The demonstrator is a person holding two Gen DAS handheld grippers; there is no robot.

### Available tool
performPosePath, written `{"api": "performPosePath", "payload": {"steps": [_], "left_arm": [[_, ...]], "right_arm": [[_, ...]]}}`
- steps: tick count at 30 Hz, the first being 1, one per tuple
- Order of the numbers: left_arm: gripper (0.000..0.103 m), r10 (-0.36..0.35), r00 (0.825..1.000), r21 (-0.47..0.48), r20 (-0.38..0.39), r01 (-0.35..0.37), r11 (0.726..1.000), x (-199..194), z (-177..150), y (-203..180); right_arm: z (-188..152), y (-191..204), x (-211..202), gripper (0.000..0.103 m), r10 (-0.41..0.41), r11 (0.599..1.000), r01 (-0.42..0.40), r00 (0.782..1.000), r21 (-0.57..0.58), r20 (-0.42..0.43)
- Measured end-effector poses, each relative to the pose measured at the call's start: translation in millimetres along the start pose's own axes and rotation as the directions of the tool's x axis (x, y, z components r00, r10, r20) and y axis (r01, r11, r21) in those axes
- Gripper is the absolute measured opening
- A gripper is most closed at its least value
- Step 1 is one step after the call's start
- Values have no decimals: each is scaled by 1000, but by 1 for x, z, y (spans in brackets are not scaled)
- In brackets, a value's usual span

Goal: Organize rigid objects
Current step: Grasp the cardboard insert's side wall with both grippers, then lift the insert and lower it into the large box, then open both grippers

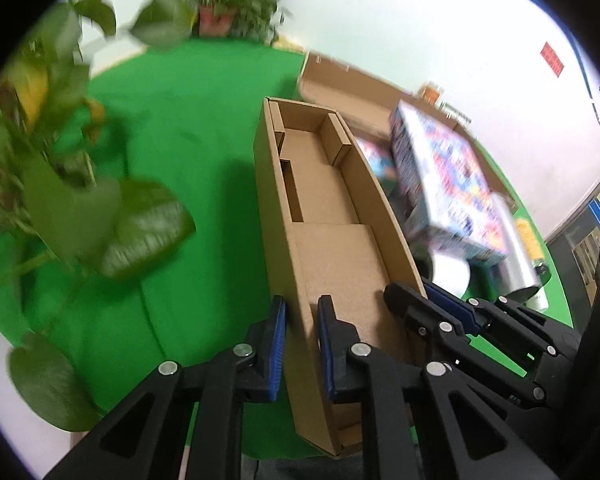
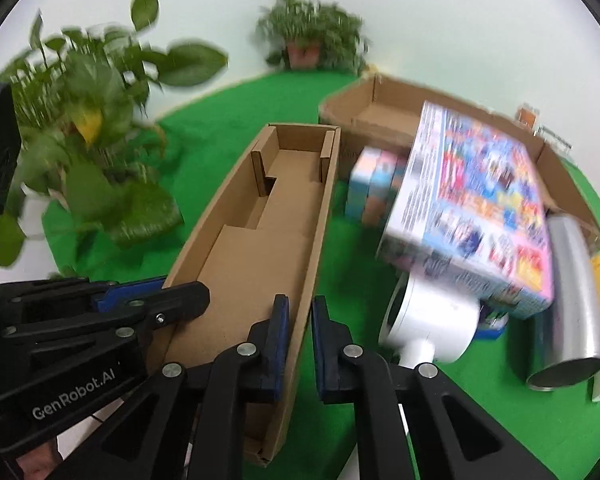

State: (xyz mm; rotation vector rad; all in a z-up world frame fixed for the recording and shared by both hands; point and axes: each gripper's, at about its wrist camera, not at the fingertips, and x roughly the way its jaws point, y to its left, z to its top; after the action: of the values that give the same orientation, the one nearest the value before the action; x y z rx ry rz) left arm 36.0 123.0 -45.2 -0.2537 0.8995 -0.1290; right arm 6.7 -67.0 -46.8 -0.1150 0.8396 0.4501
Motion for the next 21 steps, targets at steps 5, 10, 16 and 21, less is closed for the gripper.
{"api": "performPosePath", "payload": {"steps": [5,10,16,21], "left_arm": [[14,30,992,62,121,-38,997,-34,31,-25],[14,8,977,136,215,-38,990,-54,77,-47],[14,-62,964,204,260,7,979,-50,142,-79],[14,-94,954,253,283,20,967,-44,187,-95]], "right_arm": [[25,-5,-31,9,1,1000,-3,992,13,127],[67,-22,-57,9,-29,999,24,971,27,239],[125,-60,-75,9,-92,994,68,945,87,315],[169,-90,-75,9,-149,987,118,927,109,344]]}}
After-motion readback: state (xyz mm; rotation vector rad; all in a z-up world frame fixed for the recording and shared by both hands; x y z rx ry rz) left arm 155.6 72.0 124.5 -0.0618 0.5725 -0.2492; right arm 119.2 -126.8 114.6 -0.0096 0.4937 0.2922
